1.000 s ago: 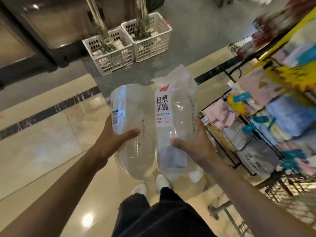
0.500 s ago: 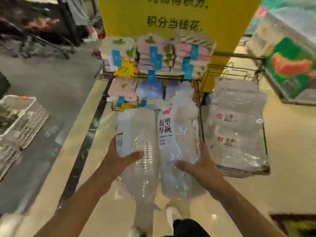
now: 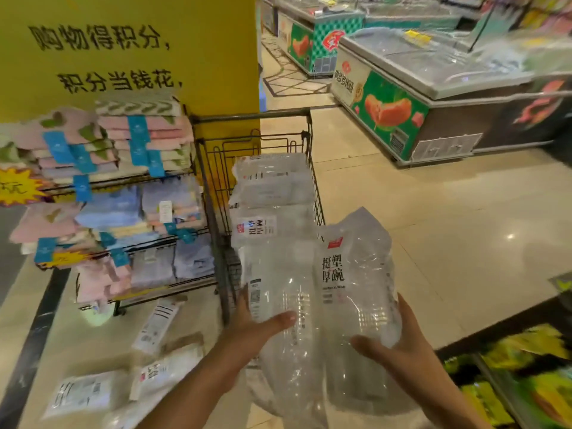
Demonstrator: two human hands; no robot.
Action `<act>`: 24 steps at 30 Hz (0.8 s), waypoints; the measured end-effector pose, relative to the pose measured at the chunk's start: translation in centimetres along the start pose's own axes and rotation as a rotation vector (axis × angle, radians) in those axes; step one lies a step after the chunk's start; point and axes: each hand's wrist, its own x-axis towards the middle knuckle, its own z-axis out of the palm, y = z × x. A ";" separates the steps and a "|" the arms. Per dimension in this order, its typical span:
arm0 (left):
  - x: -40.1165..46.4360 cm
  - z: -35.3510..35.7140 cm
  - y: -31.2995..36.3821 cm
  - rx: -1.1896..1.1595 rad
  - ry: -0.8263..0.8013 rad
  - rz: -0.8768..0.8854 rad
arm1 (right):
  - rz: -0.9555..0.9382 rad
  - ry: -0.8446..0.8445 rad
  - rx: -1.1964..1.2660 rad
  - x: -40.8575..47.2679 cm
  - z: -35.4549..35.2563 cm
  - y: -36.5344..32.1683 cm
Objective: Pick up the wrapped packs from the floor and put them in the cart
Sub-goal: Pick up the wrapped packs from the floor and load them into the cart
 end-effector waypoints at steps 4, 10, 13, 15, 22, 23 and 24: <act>3.7 6.6 1.0 -0.002 0.040 -0.027 | -0.008 -0.064 -0.041 5.0 -6.3 0.3; 9.1 8.3 1.8 -0.135 0.244 -0.054 | -0.089 -0.243 -0.183 15.6 -7.4 -3.5; 12.0 7.1 1.0 -0.253 0.420 -0.069 | -0.166 -0.362 -0.323 22.0 -5.1 -4.4; 13.7 6.3 0.4 -0.315 0.517 -0.046 | -0.208 -0.459 -0.434 25.9 -3.2 -5.5; 17.8 7.0 -0.3 -0.596 0.854 -0.093 | -0.378 -0.733 -0.743 36.1 3.8 -11.0; 18.3 7.6 -0.4 -0.651 0.903 -0.113 | -0.392 -0.773 -0.770 37.3 4.7 -11.5; 19.0 8.1 -0.5 -0.675 0.970 -0.119 | -0.409 -0.814 -0.801 38.5 5.7 -11.8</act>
